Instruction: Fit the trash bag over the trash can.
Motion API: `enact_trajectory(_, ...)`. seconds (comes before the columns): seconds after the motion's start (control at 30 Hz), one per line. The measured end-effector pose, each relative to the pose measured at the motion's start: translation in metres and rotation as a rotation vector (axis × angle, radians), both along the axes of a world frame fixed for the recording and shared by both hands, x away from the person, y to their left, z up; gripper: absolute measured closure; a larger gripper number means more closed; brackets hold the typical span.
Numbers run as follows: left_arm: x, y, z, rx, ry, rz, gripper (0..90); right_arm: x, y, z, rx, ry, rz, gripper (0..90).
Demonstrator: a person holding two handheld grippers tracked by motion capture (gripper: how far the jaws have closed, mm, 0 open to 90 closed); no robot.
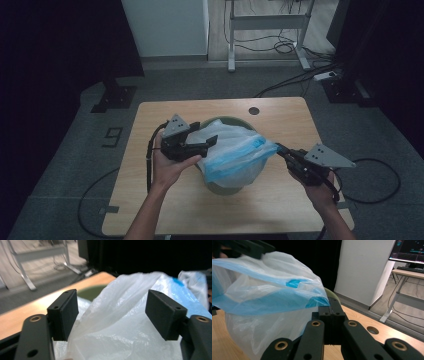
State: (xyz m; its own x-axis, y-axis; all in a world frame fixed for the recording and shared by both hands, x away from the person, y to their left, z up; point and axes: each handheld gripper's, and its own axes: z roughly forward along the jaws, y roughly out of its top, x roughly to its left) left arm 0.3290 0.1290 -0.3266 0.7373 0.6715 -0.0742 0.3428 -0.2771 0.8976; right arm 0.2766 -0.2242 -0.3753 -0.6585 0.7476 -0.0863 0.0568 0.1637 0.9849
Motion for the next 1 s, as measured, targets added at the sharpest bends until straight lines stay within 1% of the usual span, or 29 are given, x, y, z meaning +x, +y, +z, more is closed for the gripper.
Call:
enact_trajectory(0.1,0.006,-0.002,-0.011,0.01,0.065,-0.033,24.2,0.001,0.001,0.0,0.0,0.0,0.002,88.9)
enact_trajectory(0.23,0.008,-0.004,-0.025,0.031,0.11,-0.051,26.1,0.002,0.002,-0.001,-0.002,0.002,0.0,88.9)
enact_trajectory(0.27,0.007,-0.005,-0.028,0.045,0.115,-0.053,26.9,0.002,0.002,-0.001,-0.003,0.003,-0.001,88.9)
enact_trajectory(0.37,0.006,-0.007,-0.034,0.061,0.121,-0.057,31.8,0.002,0.003,-0.002,0.0,0.004,-0.002,88.9)
enact_trajectory(0.43,0.004,-0.007,-0.035,0.068,0.102,-0.05,41.3,0.002,0.004,-0.001,-0.001,0.002,-0.002,88.9)
enact_trajectory(0.47,0.003,-0.007,-0.035,0.068,0.085,-0.042,46.1,0.001,0.004,-0.001,-0.002,0.002,-0.002,88.9)
enact_trajectory(0.5,0.002,-0.007,-0.035,0.063,0.075,-0.04,53.9,0.001,0.005,-0.001,-0.004,0.001,-0.002,88.9)
enact_trajectory(0.57,0.0,-0.005,-0.033,0.041,0.045,-0.021,62.6,0.001,0.005,-0.001,-0.008,0.001,-0.003,88.9)
enact_trajectory(0.63,-0.001,-0.001,-0.031,0.006,0.026,-0.013,70.8,0.001,0.005,-0.001,-0.009,0.002,-0.007,88.9)
enact_trajectory(0.67,-0.001,0.001,-0.03,-0.013,0.016,-0.003,73.3,0.002,0.004,-0.002,-0.011,0.003,-0.013,88.9)
enact_trajectory(0.7,-0.001,0.004,-0.029,-0.035,0.006,0.01,75.5,0.002,0.003,-0.003,-0.013,0.006,-0.017,88.9)
enact_trajectory(0.73,-0.002,0.008,-0.028,-0.069,-0.006,0.026,77.8,0.002,0.002,-0.004,-0.014,0.01,-0.023,88.9)
enact_trajectory(0.77,-0.002,0.011,-0.027,-0.091,-0.01,0.037,79.9,0.002,0.0,-0.006,-0.014,0.012,-0.027,88.9)
enact_trajectory(0.8,-0.001,0.016,-0.026,-0.126,-0.015,0.058,81.1,0.001,-0.001,-0.007,-0.015,0.014,-0.03,88.9)
enact_trajectory(0.83,-0.001,0.018,-0.026,-0.146,-0.016,0.069,82.2,0.001,-0.003,-0.009,-0.019,0.016,-0.037,88.9)
enact_trajectory(0.87,0.0,0.023,-0.025,-0.181,-0.018,0.095,82.8,0.002,-0.004,-0.011,-0.024,0.016,-0.04,88.9)
enact_trajectory(0.93,0.001,0.029,-0.025,-0.214,-0.022,0.12,83.7,0.002,-0.008,-0.014,-0.03,0.021,-0.052,88.9)
enact_trajectory(1.0,0.001,0.034,-0.026,-0.236,-0.029,0.139,83.8,0.004,-0.012,-0.015,-0.03,0.024,-0.066,88.9)
